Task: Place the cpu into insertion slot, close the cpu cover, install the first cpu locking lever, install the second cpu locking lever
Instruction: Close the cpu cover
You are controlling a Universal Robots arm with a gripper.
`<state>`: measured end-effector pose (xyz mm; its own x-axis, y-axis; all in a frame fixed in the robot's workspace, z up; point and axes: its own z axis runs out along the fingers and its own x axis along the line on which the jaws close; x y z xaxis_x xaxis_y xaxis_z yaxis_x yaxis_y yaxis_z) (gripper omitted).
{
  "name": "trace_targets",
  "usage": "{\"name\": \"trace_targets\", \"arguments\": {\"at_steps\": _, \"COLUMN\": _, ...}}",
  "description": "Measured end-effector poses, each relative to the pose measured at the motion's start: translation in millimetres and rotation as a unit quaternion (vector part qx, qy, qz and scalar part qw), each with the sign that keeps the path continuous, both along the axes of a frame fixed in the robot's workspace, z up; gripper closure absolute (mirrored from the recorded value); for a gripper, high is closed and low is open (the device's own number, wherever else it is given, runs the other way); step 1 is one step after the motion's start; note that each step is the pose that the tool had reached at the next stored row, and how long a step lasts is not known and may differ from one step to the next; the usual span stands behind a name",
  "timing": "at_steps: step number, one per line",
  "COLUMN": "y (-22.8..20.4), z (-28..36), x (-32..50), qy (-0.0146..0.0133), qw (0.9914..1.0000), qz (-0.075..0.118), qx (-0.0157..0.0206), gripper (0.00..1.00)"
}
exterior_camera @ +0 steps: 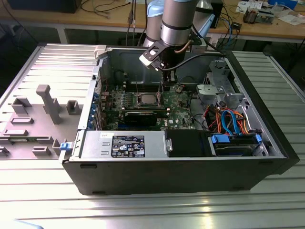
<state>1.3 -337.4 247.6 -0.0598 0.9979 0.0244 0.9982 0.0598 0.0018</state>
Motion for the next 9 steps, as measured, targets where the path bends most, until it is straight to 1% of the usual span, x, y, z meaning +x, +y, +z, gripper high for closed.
{"name": "trace_targets", "arguments": {"at_steps": 6, "y": 0.0, "z": 0.0, "x": -1.9, "qy": 0.0, "qw": 1.0, "qz": 0.0, "qx": 0.0, "gripper": 0.89}}
{"name": "trace_targets", "arguments": {"at_steps": 9, "y": 0.0, "z": -0.1, "x": -5.2, "qy": 0.0, "qw": 1.0, "qz": 0.0, "qx": 0.0, "gripper": 0.89}}
